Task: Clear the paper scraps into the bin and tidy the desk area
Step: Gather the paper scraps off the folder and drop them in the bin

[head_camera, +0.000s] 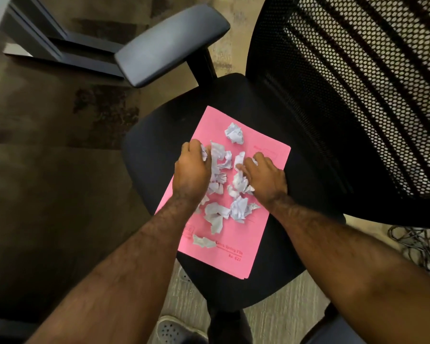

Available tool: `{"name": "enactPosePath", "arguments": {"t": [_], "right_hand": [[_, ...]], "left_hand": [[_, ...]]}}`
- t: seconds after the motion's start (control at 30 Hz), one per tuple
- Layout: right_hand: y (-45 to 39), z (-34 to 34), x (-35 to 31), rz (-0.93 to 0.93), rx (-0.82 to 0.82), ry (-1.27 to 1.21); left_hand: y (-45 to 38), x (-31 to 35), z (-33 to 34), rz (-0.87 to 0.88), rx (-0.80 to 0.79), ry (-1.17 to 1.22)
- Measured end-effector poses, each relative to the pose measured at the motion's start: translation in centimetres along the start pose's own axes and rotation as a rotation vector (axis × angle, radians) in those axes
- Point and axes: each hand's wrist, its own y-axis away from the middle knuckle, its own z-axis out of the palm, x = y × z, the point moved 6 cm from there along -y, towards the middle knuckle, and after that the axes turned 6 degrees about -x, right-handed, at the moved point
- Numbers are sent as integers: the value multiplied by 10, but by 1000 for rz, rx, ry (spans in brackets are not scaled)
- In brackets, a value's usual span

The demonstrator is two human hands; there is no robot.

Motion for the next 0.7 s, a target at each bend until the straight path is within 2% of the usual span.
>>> {"name": "enactPosePath", "arguments": {"t": [0.17,0.4,0.5,0.63,0.7], "right_hand": [[1,-21,11,68,117,-168],[15,-73,24,253,383,-389],[25,-93,1,195,483,-438],[38,-95,-52,72,409,-499],[46,-91,-88,-29,367,-502]], "left_hand": [[2,12,-13,-47,2,125],[20,23,-35,-238,-122,540],[33,24,-51,-336,-180,714],[57,11,-77,-453,-224,967],[73,-4,-96,-477,-163,1015]]}}
